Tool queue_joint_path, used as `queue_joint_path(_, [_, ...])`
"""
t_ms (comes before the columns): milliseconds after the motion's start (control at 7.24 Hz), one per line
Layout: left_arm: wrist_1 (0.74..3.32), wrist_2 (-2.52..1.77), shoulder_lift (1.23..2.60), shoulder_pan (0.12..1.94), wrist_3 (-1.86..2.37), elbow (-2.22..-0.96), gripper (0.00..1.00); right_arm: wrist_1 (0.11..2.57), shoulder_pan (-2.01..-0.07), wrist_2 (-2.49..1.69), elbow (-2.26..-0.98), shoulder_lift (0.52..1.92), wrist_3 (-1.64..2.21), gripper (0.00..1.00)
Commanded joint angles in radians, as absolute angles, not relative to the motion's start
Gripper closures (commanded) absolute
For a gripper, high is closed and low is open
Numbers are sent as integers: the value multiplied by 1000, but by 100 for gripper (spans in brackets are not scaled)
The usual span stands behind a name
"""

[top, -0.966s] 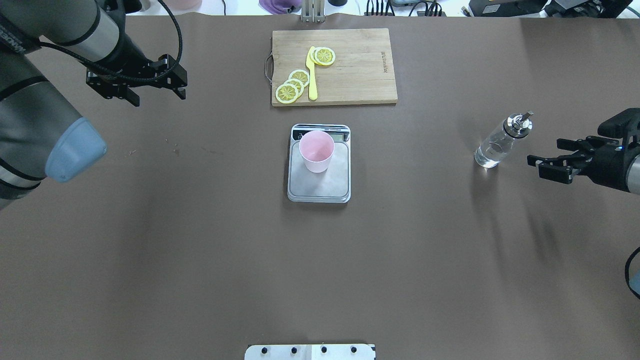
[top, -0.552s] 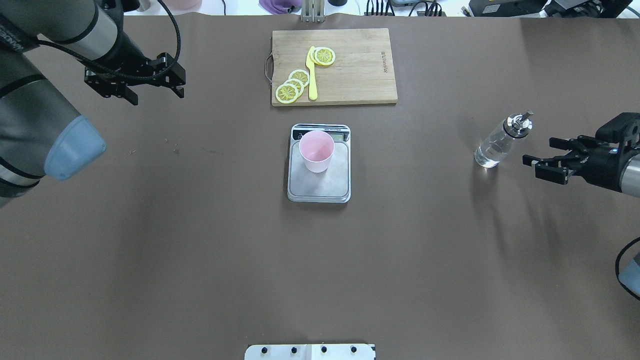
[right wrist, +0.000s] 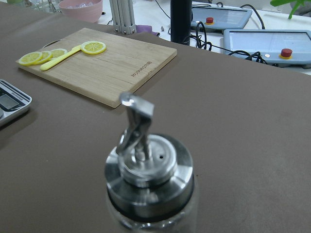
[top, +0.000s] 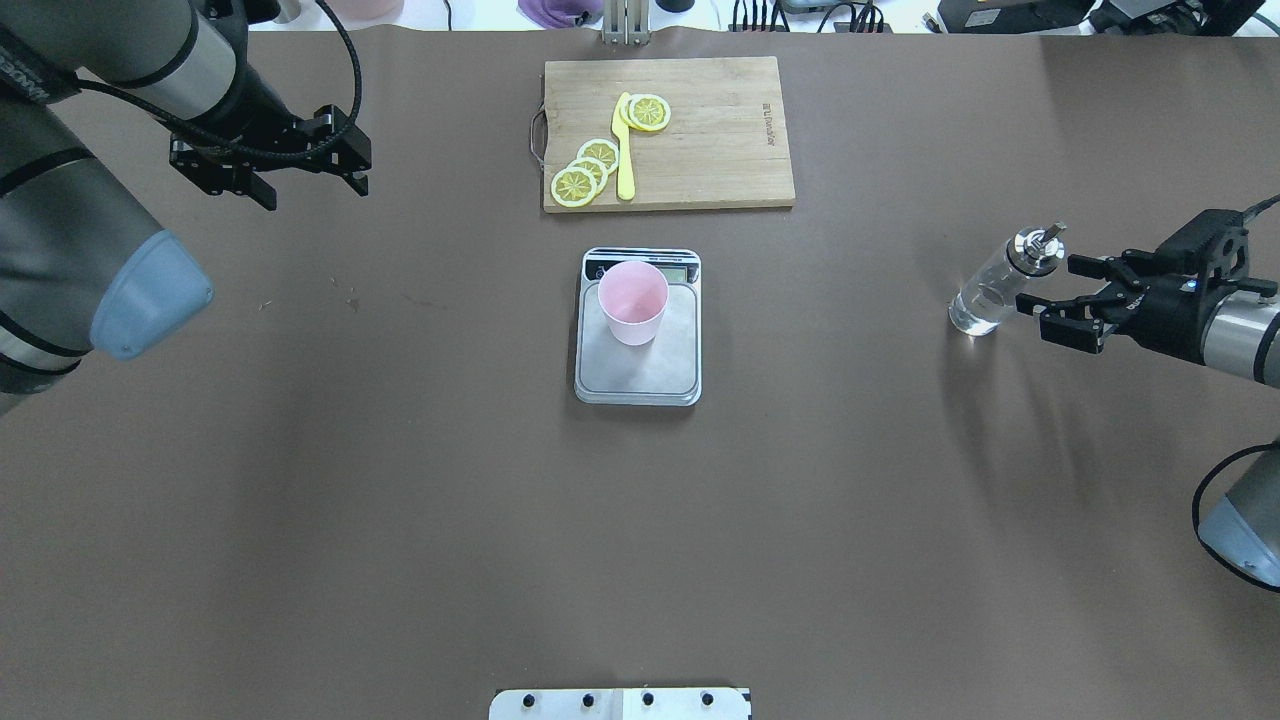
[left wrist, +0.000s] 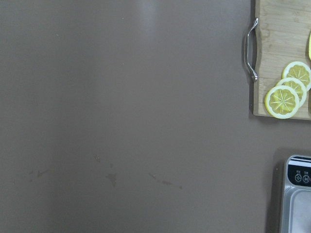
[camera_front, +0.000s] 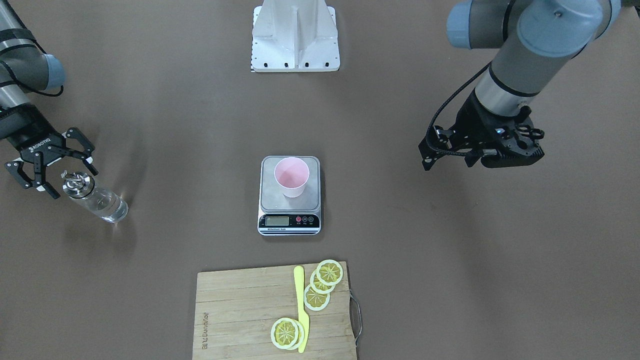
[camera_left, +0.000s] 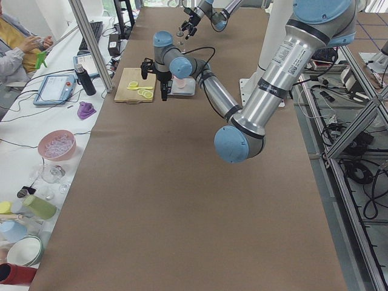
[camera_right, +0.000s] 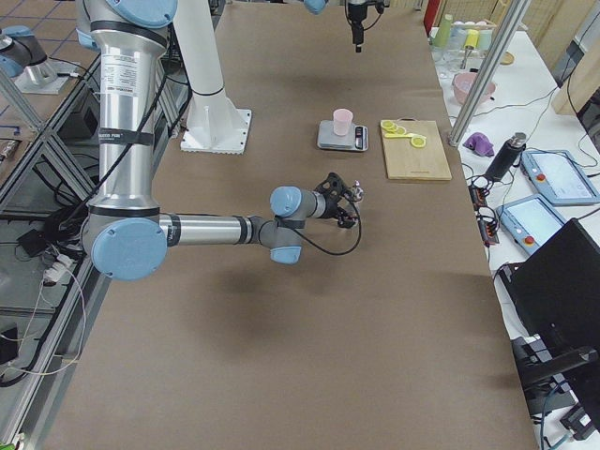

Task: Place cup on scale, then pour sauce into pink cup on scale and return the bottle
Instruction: 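Move the right gripper to the glass sauce bottle while the left arm withdraws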

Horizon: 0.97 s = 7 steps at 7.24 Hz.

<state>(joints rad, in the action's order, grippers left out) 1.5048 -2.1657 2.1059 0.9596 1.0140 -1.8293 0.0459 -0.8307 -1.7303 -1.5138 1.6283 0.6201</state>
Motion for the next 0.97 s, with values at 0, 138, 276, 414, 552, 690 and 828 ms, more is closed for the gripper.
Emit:
queue_joint_path(0, [1505, -2166, 2106, 960, 1014, -1824, 5, 34, -824, -1724, -1488, 1602, 617, 9])
queue_joint_path(138, [1505, -2166, 2106, 959, 1014, -1824, 5, -21, -819, -1726, -1439, 1583, 615, 9])
queue_joint_path(276, [1505, -2164, 2106, 960, 1014, -1822, 5, -70, -816, -1723, -1384, 1547, 621, 9])
queue_joint_path(414, [1505, -2164, 2106, 959, 1014, -1822, 5, -74, -816, -1721, -1372, 1537, 621, 9])
queue_joint_path(552, [1505, -2166, 2108, 960, 1014, -1824, 5, -72, -815, -1718, -1371, 1523, 624, 9])
queue_joint_path(690, [1505, -2164, 2108, 960, 1014, -1824, 5, -74, -807, -1697, -1362, 1522, 624, 9])
queue_joint_path(828, [1505, -2164, 2109, 960, 1014, -1822, 5, -74, -799, -1695, -1361, 1517, 624, 9])
